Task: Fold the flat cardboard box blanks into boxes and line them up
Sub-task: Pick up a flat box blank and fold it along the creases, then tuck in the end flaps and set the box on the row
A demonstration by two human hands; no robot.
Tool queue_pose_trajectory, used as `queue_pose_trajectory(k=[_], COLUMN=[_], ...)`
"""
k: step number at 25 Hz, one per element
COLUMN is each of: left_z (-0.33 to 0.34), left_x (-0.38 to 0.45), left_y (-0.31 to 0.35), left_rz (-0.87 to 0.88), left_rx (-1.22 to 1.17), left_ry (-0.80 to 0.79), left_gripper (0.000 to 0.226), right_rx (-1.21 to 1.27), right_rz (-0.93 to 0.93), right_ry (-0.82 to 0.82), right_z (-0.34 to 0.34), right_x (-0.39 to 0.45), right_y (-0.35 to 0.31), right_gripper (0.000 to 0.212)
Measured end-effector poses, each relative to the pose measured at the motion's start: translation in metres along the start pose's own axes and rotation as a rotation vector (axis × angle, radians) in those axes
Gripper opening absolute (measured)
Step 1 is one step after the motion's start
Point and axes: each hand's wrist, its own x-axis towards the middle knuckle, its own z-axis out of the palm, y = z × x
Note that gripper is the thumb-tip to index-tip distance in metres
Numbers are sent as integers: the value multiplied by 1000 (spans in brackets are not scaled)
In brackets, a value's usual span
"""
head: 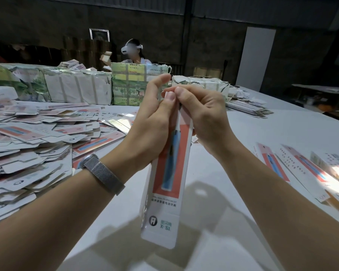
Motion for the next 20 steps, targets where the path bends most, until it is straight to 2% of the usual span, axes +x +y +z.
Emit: queue_pose_trajectory(k=[3, 6, 9, 12, 15, 17, 20], left_z=[0, 0, 0, 2, 2, 4, -1], left_x=[1, 4, 5, 5, 6, 8, 10], left_y=[0, 2, 8, 15, 11, 3, -15], left_rz=[22, -38, -126, -122, -98, -97, -27], left_rx=[21, -55, -181, -315, -431, -331, -91], left_ry=[29, 85, 82, 39, -95, -130, -35], left_gripper=[34, 30, 28, 32, 51, 58, 35], right_rx=[-58, -444, -719, -764, -765, -832, -1040], right_rz=[1, -80, -28, 103, 207, 235, 402], right_ry=[1, 82, 125, 21, -104, -133, -88], right_z=[3, 4, 11, 20, 12, -9, -63], right_x=[0, 4, 6, 3, 6, 10, 12], right_y=[-2, -6, -20, -33, -38, -36, -16], right_gripper=[22, 20, 26, 41, 62, 49, 22])
